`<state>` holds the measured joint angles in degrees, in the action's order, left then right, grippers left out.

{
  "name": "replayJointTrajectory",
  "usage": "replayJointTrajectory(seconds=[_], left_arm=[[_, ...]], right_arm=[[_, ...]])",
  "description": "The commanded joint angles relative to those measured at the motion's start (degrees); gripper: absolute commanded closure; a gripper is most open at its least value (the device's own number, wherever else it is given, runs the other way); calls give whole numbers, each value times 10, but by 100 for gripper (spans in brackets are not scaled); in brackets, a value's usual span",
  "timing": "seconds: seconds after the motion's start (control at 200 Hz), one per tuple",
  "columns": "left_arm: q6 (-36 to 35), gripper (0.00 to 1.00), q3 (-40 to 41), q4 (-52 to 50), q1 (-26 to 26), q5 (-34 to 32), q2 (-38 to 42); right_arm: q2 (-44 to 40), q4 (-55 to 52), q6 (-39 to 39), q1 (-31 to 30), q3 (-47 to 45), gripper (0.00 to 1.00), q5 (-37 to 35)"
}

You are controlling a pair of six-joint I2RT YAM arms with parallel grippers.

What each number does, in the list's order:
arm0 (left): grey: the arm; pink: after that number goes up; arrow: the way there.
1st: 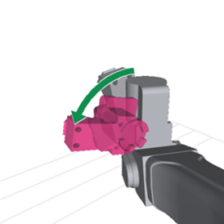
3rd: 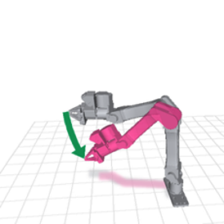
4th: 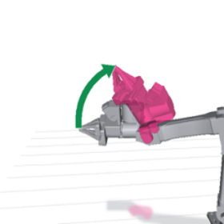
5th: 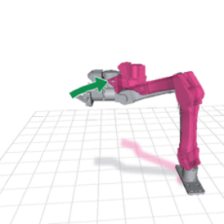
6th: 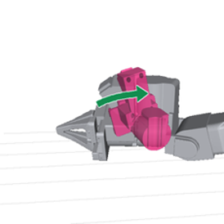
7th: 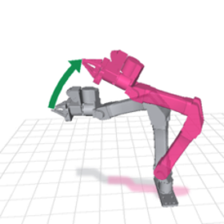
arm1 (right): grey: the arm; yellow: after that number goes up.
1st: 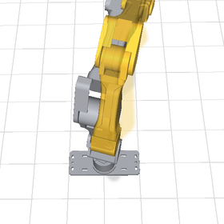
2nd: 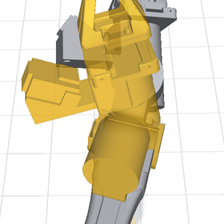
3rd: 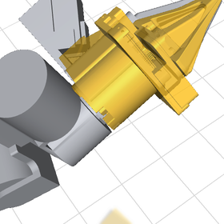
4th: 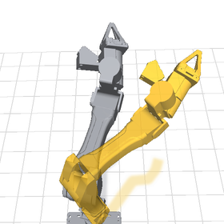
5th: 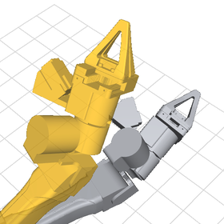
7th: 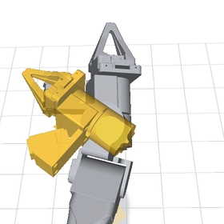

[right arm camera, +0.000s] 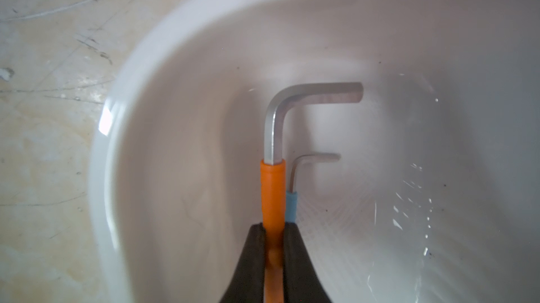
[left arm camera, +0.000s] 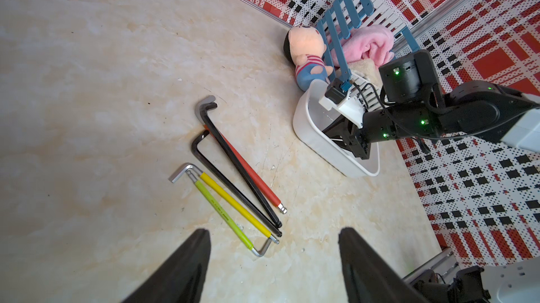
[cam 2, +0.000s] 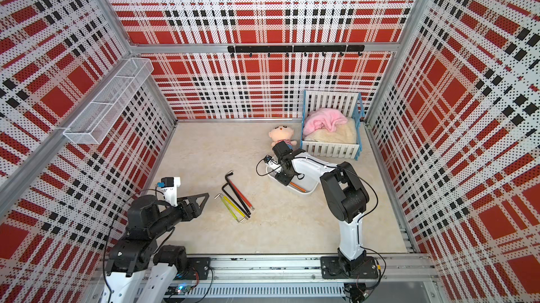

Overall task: Put the hex key on the desktop into the storage box
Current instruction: Place the Allen key in the storage box.

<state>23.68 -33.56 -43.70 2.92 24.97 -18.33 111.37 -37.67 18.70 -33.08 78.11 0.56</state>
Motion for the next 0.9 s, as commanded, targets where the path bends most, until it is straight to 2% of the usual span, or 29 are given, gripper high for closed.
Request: replayJointTrajectory(seconds=[0.0,0.426,0.646,0.787,0.897], left_arm=[[-11,25,4,15,-6,7,-1],[-12,25,3,15,-8,8,-1],[-12,25,4,15,-9,8,1],[-10,25,3,15,-9,5,2],[-8,25,4,16,-10,4,6]], right_arm=[[13,6,-18,3,17,93,12],[5,-9,-33,3,46,74,-13],[-16,-26,-43,3,97,75,-34],[-32,-32,-81,-1,152,73,-17],[-40,-23,-135,-29,183,69,-6]])
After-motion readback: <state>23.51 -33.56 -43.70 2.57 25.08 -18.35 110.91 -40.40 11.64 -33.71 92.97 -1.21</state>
